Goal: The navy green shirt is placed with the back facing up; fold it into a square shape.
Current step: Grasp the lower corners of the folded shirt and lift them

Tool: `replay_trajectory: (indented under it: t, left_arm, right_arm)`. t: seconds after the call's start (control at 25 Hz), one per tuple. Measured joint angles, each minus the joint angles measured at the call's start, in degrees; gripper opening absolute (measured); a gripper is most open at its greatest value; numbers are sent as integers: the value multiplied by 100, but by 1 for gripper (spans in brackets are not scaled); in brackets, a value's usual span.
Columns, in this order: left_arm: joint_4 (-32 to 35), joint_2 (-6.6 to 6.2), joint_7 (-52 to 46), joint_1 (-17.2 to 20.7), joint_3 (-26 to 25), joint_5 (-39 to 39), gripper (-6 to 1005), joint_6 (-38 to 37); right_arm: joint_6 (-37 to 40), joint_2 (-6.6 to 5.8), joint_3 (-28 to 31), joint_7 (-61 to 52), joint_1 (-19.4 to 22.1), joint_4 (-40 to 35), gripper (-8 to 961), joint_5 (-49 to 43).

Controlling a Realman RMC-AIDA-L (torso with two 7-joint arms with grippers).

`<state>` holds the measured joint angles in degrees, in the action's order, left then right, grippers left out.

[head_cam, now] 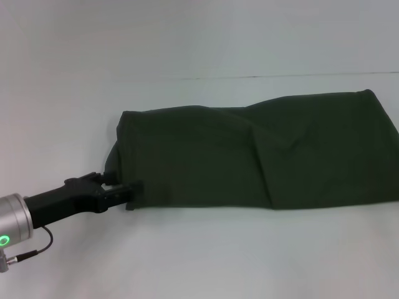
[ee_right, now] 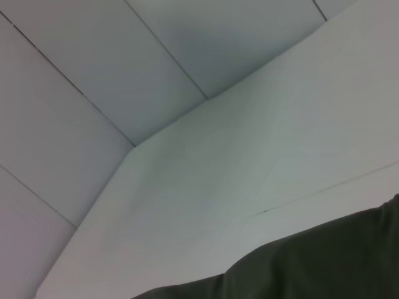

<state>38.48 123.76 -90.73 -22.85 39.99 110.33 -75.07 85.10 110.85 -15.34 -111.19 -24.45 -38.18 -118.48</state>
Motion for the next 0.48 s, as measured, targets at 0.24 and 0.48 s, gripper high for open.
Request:
replay_trajectory:
  t: [0.24,0.48]
  left_arm:
    - [-216,13,-55,-91,1,169,864,220]
    - [-473,16,-57,-170,1,222,863,541]
  right_arm:
    - [-27,-7,25,-10,-41,9,752,1]
    - [-38,-6,24,-15,-24,10,743,1]
